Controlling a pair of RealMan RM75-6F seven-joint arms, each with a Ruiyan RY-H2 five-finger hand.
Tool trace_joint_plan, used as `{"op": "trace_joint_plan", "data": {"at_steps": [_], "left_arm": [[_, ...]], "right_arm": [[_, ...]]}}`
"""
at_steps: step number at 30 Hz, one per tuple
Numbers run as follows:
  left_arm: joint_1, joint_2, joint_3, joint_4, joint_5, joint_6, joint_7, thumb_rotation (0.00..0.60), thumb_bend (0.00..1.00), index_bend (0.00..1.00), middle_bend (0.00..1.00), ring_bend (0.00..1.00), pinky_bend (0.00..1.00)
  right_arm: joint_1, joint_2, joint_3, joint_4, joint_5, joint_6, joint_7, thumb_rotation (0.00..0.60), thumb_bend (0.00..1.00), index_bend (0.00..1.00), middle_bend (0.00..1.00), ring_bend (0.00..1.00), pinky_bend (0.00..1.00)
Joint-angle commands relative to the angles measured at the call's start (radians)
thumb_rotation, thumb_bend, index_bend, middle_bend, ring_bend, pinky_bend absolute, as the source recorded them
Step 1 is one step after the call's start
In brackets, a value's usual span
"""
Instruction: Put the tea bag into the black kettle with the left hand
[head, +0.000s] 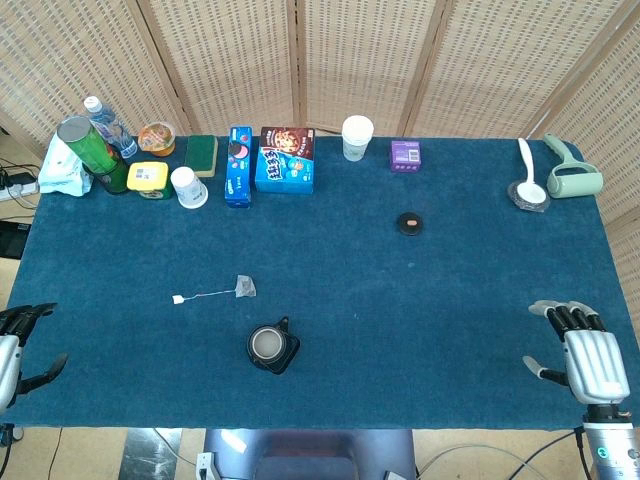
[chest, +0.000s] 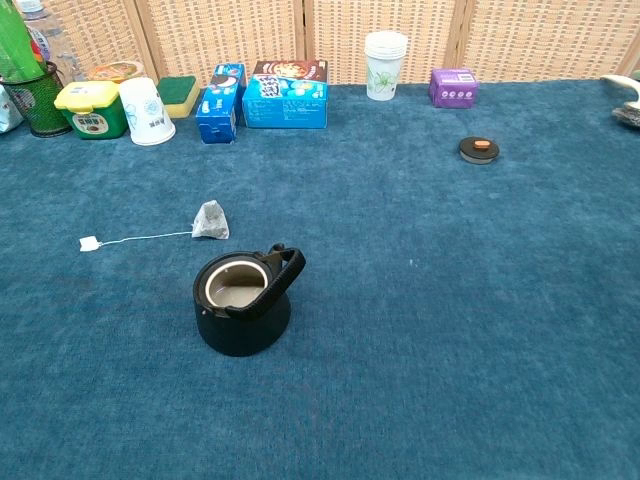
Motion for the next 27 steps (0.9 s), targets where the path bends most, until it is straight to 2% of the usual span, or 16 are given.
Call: {"op": "trace_joint_plan", "data": {"at_steps": [1, 19, 23, 27], "left_arm": [[-0.003, -0.002, 0.000, 0.002, -0.002, -0.005, 0.000, 0.600, 0.31, 0.19, 0.26, 0.16, 0.13], [-0.008, 0.019, -0.003, -0.003, 0.032, 0.006, -0.026, 0.600, 0.31, 0.19, 0.26, 0.16, 0.13], [-0.026, 0.028, -0.008, -0.005, 0.037, -0.015, -0.018, 0.600, 0.31, 0.19, 0.26, 0.17, 0.19], [-0.058, 0.041, -0.021, -0.013, 0.047, -0.045, -0.005, 0.600, 0.31, 0.19, 0.26, 0.18, 0.31]], "right_arm": [[0.001, 0.000, -0.001, -0.002, 0.002, -0.004, -0.001, 0.600, 0.16, 0.29, 0.30, 0.28, 0.20], [-0.015, 0.015, -0.008, -0.018, -0.027, 0.031, 0.004, 0.600, 0.17, 0.29, 0.30, 0.28, 0.21], [-0.020, 0.014, -0.008, -0.014, -0.028, 0.038, 0.009, 0.600, 0.17, 0.29, 0.30, 0.29, 0.21], [-0.020, 0.014, -0.006, -0.013, -0.028, 0.039, 0.010, 0.600, 0.17, 0.29, 0.30, 0.29, 0.21]]}}
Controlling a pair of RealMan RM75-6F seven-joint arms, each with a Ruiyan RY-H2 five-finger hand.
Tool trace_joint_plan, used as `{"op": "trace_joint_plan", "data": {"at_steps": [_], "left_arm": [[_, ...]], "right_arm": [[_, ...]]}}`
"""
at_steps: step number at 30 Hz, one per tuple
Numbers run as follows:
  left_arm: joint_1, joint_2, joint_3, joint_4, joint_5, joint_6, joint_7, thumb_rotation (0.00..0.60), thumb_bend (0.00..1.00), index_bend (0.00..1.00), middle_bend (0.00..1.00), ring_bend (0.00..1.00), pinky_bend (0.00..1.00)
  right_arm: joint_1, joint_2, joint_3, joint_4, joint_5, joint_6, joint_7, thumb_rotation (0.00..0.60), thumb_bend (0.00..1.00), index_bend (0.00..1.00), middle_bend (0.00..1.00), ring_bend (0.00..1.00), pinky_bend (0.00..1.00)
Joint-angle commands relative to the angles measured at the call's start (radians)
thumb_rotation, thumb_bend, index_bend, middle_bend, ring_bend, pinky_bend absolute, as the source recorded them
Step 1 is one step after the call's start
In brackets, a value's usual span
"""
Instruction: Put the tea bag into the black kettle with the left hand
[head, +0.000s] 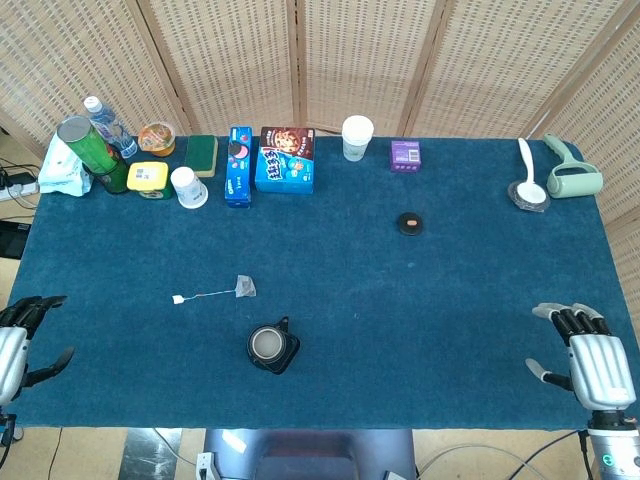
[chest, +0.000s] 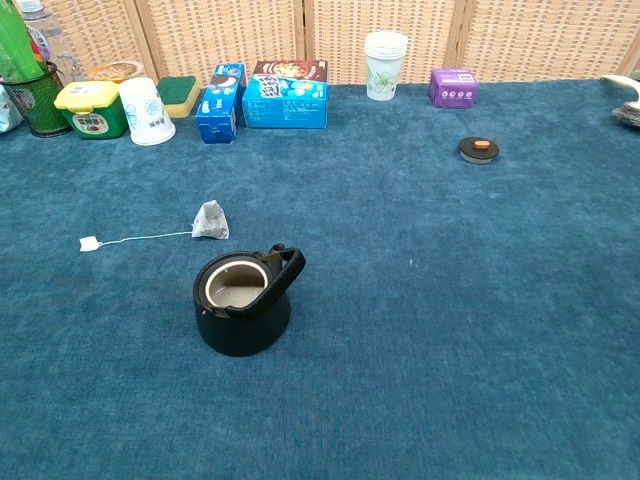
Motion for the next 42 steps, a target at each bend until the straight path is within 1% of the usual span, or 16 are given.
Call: {"op": "trace_joint_plan", "data": {"at_steps": [1, 3, 4, 6, 7, 9, 12, 15, 20, 23, 24, 28, 30, 33, 42], "left_arm": [[-0.026, 0.010, -0.014, -0.004, 0.008, -0.021, 0.020, 0.600, 0.31, 0.19, 0.26, 0.20, 0.35], [-0.044, 0.014, -0.023, -0.007, 0.009, -0.037, 0.031, 0.600, 0.29, 0.19, 0.27, 0.25, 0.45], [-0.053, 0.017, -0.026, -0.008, 0.010, -0.046, 0.035, 0.600, 0.27, 0.19, 0.29, 0.30, 0.52], [-0.068, 0.024, -0.031, -0.009, 0.012, -0.063, 0.041, 0.600, 0.25, 0.19, 0.39, 0.42, 0.65], [-0.078, 0.027, -0.034, -0.009, 0.013, -0.074, 0.045, 0.600, 0.25, 0.19, 0.44, 0.46, 0.68], [-0.108, 0.036, -0.042, -0.007, 0.013, -0.112, 0.061, 0.600, 0.25, 0.19, 0.59, 0.60, 0.74], [-0.142, 0.043, -0.050, -0.008, 0.004, -0.156, 0.074, 0.600, 0.25, 0.23, 0.75, 0.75, 0.81], [-0.189, 0.041, -0.062, 0.000, -0.019, -0.224, 0.087, 0.600, 0.28, 0.29, 0.87, 0.86, 0.86], [-0.252, 0.018, -0.079, 0.032, -0.061, -0.305, 0.110, 0.600, 0.29, 0.33, 0.99, 0.98, 0.93], [-0.284, 0.003, -0.087, 0.050, -0.087, -0.350, 0.116, 0.600, 0.29, 0.33, 1.00, 1.00, 0.97], [-0.301, -0.004, -0.088, 0.061, -0.103, -0.379, 0.122, 0.600, 0.29, 0.33, 1.00, 1.00, 0.98], [-0.351, -0.037, -0.091, 0.093, -0.151, -0.460, 0.126, 0.600, 0.33, 0.35, 1.00, 1.00, 0.99], [-0.366, -0.052, -0.091, 0.106, -0.163, -0.479, 0.127, 0.600, 0.34, 0.36, 1.00, 1.00, 0.99], [-0.394, -0.089, -0.092, 0.141, -0.185, -0.513, 0.127, 0.600, 0.34, 0.39, 1.00, 1.00, 1.00], [-0.455, -0.185, -0.093, 0.251, -0.245, -0.578, 0.131, 0.600, 0.35, 0.43, 1.00, 1.00, 1.00]], "right_arm": [[-0.001, 0.001, 0.000, -0.001, 0.000, 0.000, -0.001, 0.600, 0.17, 0.29, 0.30, 0.29, 0.21], [-0.002, 0.002, 0.000, -0.002, 0.005, -0.002, -0.003, 0.600, 0.17, 0.29, 0.30, 0.29, 0.21], [-0.002, 0.002, 0.001, -0.003, 0.008, -0.003, -0.004, 0.600, 0.17, 0.29, 0.30, 0.29, 0.21], [-0.003, 0.003, 0.002, -0.005, 0.013, -0.005, -0.006, 0.600, 0.17, 0.29, 0.30, 0.30, 0.21], [-0.003, 0.003, 0.002, -0.006, 0.016, -0.007, -0.007, 0.600, 0.17, 0.29, 0.30, 0.30, 0.21], [-0.002, 0.002, 0.002, -0.006, 0.022, -0.014, -0.009, 0.600, 0.17, 0.29, 0.31, 0.32, 0.21], [-0.001, 0.002, 0.003, -0.006, 0.027, -0.020, -0.011, 0.600, 0.17, 0.29, 0.31, 0.33, 0.21], [0.000, 0.003, 0.005, -0.005, 0.038, -0.028, -0.012, 0.600, 0.17, 0.30, 0.32, 0.36, 0.21], [-0.001, 0.005, 0.007, -0.007, 0.055, -0.038, -0.016, 0.600, 0.17, 0.32, 0.33, 0.39, 0.22], [-0.002, 0.002, 0.009, -0.006, 0.060, -0.039, -0.015, 0.600, 0.17, 0.34, 0.33, 0.41, 0.22], [-0.001, 0.002, 0.010, -0.005, 0.062, -0.041, -0.016, 0.600, 0.17, 0.34, 0.33, 0.41, 0.22], [0.003, -0.002, 0.012, -0.003, 0.073, -0.054, -0.020, 0.600, 0.17, 0.34, 0.33, 0.41, 0.22], [0.005, -0.003, 0.014, -0.002, 0.076, -0.058, -0.022, 0.600, 0.17, 0.34, 0.33, 0.41, 0.22], [0.011, -0.006, 0.018, 0.000, 0.084, -0.068, -0.026, 0.600, 0.17, 0.34, 0.33, 0.42, 0.23], [0.022, -0.014, 0.029, 0.011, 0.104, -0.086, -0.031, 0.600, 0.17, 0.35, 0.34, 0.43, 0.23]]}}
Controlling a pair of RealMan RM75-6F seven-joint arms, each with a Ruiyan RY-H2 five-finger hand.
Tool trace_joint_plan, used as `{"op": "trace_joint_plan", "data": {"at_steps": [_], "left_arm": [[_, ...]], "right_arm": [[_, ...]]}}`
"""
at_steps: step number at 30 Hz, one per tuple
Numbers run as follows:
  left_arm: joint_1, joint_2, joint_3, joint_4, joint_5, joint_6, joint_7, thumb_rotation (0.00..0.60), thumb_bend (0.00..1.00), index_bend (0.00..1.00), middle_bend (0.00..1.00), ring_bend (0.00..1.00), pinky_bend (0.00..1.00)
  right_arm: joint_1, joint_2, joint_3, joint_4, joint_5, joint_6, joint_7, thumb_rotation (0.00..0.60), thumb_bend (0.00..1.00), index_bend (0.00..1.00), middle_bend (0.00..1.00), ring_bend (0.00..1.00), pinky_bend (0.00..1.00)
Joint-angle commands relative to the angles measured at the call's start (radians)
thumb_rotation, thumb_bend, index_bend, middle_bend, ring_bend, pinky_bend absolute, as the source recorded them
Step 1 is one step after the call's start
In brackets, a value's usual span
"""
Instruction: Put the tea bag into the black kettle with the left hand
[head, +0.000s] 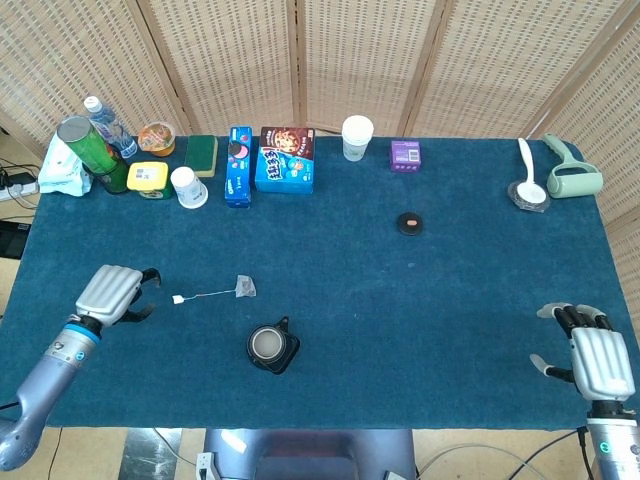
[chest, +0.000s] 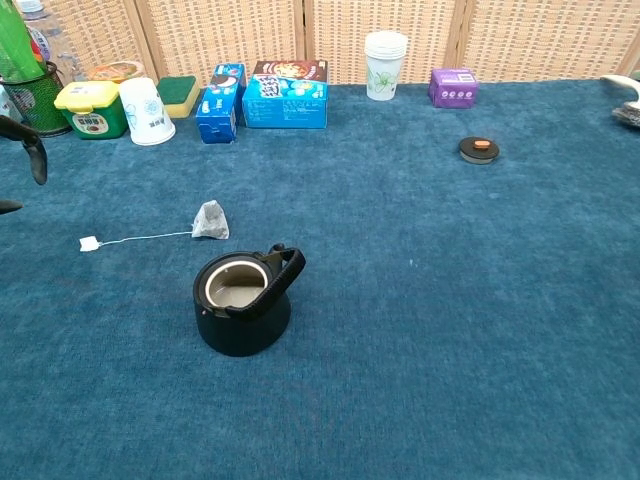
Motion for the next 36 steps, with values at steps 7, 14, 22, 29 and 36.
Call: {"op": "trace_joint_plan", "data": {"at_steps": [7, 14, 22, 29, 36], "left_arm": [[-0.053, -0.084, 0.002, 0.113, -0.045, -0.057, -0.002, 0.600, 0.35, 0.47, 1.00, 1.00, 1.00], [-0.076, -0.136, 0.008, 0.187, -0.061, -0.086, -0.019, 0.600, 0.38, 0.48, 1.00, 1.00, 1.00], [-0.117, -0.189, 0.017, 0.276, -0.088, -0.150, -0.015, 0.600, 0.38, 0.48, 1.00, 1.00, 1.00], [-0.151, -0.250, 0.025, 0.361, -0.106, -0.201, -0.023, 0.600, 0.39, 0.48, 1.00, 1.00, 1.00], [-0.160, -0.263, 0.031, 0.373, -0.097, -0.202, -0.035, 0.600, 0.41, 0.48, 1.00, 1.00, 1.00]], "right_arm": [[0.006, -0.002, 0.005, 0.001, 0.018, -0.016, -0.007, 0.600, 0.17, 0.35, 0.34, 0.43, 0.23], [0.008, -0.009, 0.007, 0.002, 0.035, -0.025, -0.016, 0.600, 0.17, 0.35, 0.34, 0.43, 0.23], [0.014, -0.013, 0.011, -0.005, 0.049, -0.036, -0.035, 0.600, 0.17, 0.35, 0.34, 0.43, 0.24], [0.013, -0.013, 0.014, -0.013, 0.066, -0.037, -0.050, 0.600, 0.17, 0.35, 0.34, 0.44, 0.24], [0.011, -0.014, 0.014, -0.013, 0.071, -0.037, -0.052, 0.600, 0.17, 0.35, 0.34, 0.44, 0.24]]}}
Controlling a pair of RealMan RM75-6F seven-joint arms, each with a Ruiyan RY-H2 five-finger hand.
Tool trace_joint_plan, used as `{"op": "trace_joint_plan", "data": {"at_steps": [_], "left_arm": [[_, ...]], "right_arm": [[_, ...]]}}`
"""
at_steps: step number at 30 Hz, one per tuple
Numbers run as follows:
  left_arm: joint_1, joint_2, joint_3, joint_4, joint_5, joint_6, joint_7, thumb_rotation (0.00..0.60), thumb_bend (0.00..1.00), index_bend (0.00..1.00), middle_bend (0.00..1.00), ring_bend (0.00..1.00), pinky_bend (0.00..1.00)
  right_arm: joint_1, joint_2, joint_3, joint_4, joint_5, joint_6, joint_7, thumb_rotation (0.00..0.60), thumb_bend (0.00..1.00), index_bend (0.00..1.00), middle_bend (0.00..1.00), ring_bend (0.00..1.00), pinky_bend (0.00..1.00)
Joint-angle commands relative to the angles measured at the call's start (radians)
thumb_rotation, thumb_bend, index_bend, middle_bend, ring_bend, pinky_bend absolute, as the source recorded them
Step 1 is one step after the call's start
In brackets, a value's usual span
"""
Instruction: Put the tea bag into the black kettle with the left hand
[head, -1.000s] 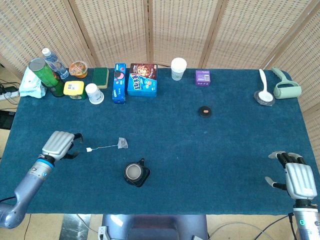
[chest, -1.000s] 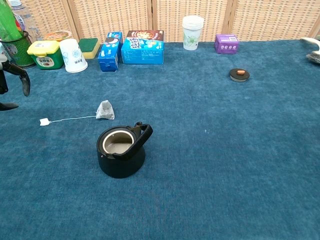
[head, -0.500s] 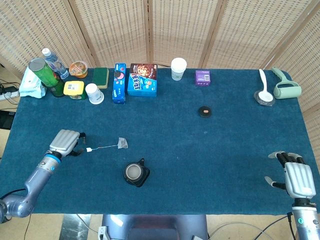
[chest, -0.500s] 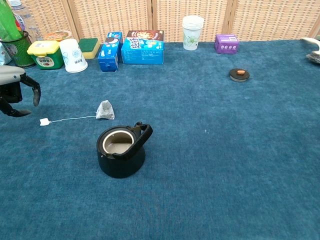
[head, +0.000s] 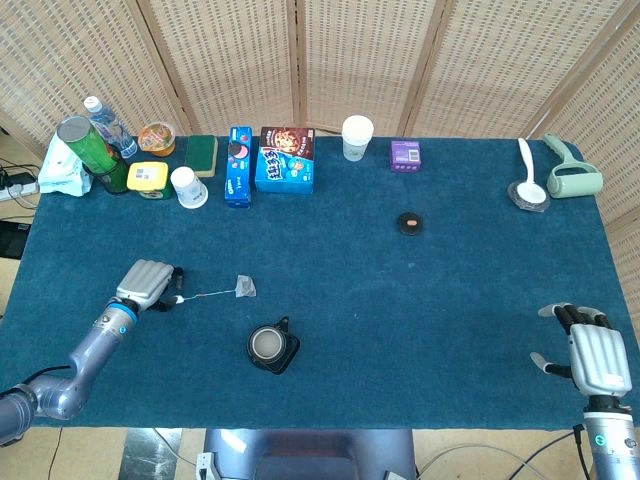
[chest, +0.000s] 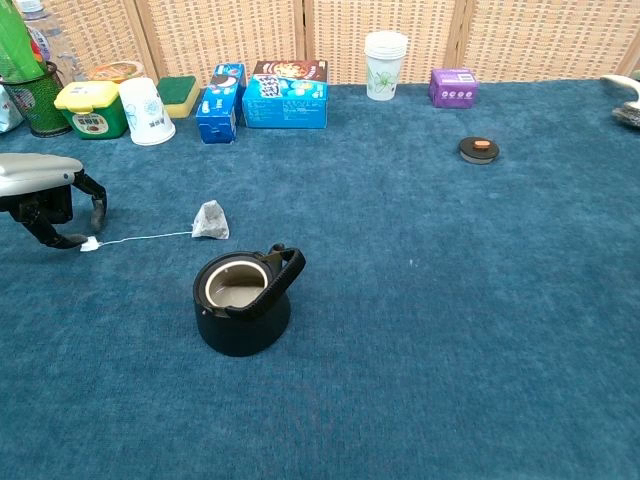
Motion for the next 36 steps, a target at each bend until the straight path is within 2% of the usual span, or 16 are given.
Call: {"op": "trace_joint_plan", "data": {"at_steps": [1, 16, 36], "left_arm": [[-0.003, -0.002, 0.003, 0.002, 0.002, -0.002, -0.003, 0.600, 0.42, 0.48, 1.00, 1.00, 1.00], [-0.006, -0.012, 0.017, -0.005, 0.003, 0.013, -0.006, 0.600, 0.43, 0.48, 1.00, 1.00, 1.00], [-0.007, -0.011, 0.029, -0.012, -0.020, 0.018, 0.015, 0.600, 0.46, 0.53, 1.00, 1.00, 1.00]], "right_arm": [[0.000, -0.003, -0.001, 0.003, 0.001, 0.000, 0.000, 0.600, 0.17, 0.35, 0.34, 0.44, 0.24], [-0.007, -0.002, -0.001, 0.017, 0.003, 0.006, 0.020, 0.600, 0.17, 0.35, 0.34, 0.44, 0.24], [-0.011, -0.005, -0.001, 0.028, 0.006, 0.007, 0.034, 0.600, 0.17, 0.35, 0.34, 0.44, 0.24]]}}
